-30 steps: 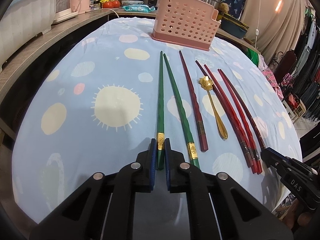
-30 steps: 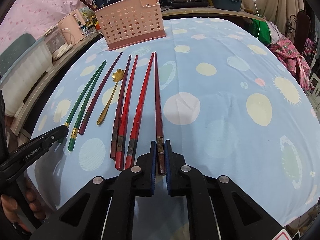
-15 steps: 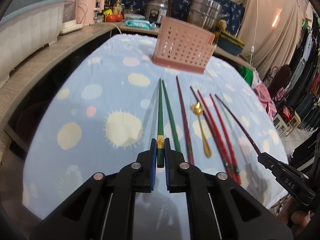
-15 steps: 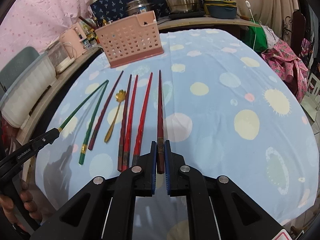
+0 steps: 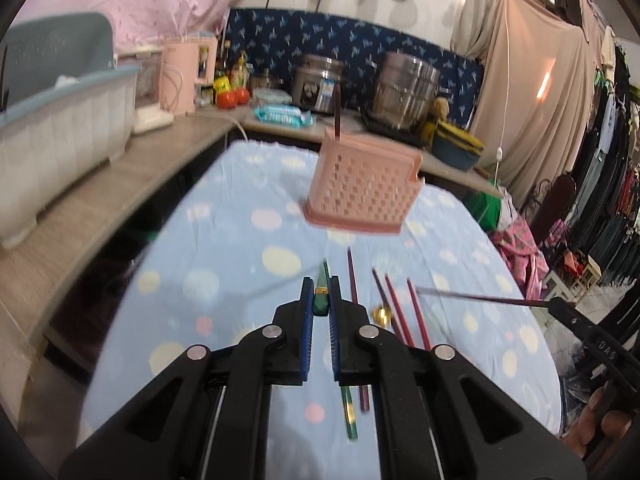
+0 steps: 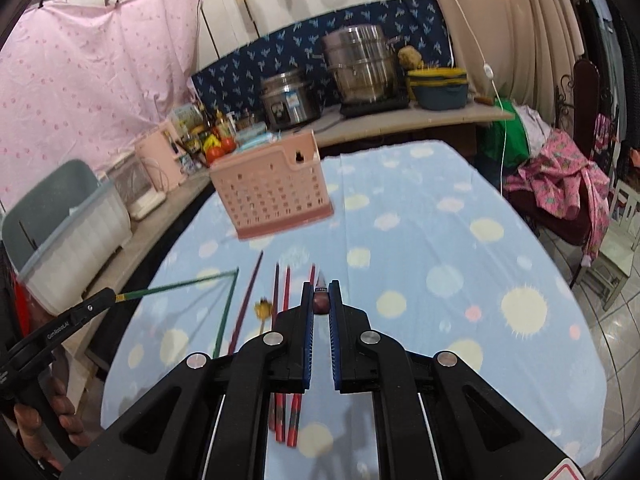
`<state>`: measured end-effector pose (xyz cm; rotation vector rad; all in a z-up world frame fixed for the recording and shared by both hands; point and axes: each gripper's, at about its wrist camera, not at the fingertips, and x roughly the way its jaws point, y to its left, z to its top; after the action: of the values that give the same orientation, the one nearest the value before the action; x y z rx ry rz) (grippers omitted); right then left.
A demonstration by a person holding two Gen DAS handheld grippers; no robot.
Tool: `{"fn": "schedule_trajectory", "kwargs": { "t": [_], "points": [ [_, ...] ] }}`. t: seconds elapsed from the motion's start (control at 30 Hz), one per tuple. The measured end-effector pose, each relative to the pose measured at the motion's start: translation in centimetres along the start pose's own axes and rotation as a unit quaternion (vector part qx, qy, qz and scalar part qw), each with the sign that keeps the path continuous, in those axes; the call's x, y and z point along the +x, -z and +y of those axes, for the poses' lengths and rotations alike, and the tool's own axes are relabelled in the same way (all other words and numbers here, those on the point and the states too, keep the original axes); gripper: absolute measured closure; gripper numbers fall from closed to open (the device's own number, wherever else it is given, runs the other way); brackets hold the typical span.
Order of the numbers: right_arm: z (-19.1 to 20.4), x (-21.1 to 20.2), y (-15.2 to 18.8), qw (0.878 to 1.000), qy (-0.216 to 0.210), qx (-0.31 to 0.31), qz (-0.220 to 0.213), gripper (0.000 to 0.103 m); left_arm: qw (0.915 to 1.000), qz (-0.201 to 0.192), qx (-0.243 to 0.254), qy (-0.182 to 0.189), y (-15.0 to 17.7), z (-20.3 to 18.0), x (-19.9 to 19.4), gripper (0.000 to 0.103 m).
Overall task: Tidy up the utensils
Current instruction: 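Lift both chopsticks and carry them over the pink basket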
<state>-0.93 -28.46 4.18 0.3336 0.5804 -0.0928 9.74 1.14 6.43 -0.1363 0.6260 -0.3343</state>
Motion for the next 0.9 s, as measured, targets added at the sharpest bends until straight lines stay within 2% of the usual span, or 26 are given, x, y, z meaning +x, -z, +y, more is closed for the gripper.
{"fn": "schedule_trajectory", "kwargs": {
  "t": [0.27, 0.43, 0.63, 0.9],
  "points": [
    [-0.3, -0.2, -4.5, 0.999, -0.004, 0.002, -0.048, 0.096, 0.9989, -0.047, 0.004, -0.006, -4.3, -0.3, -0.1, 0.096],
    [-0.2, 0.5, -6.5, 0.998, -0.004, -0.001, -0.063, 0.096, 0.9979, -0.064, 0.008, -0.006, -6.5, -0.7, 0.3, 0.096],
    [-0.3, 1.0, -8.9, 0.997, -0.017, 0.003, -0.074, 0.096, 0.9954, -0.091, 0.024, 0.012, -9.7, -2.1, 0.1, 0.096],
    [0.5, 2.2, -14.3, 0.993, -0.037, 0.003, -0.108, 0.096, 0.9883, -0.142, 0.044, 0.035, -15.4, -4.8, 0.2, 0.096]
  ]
}}
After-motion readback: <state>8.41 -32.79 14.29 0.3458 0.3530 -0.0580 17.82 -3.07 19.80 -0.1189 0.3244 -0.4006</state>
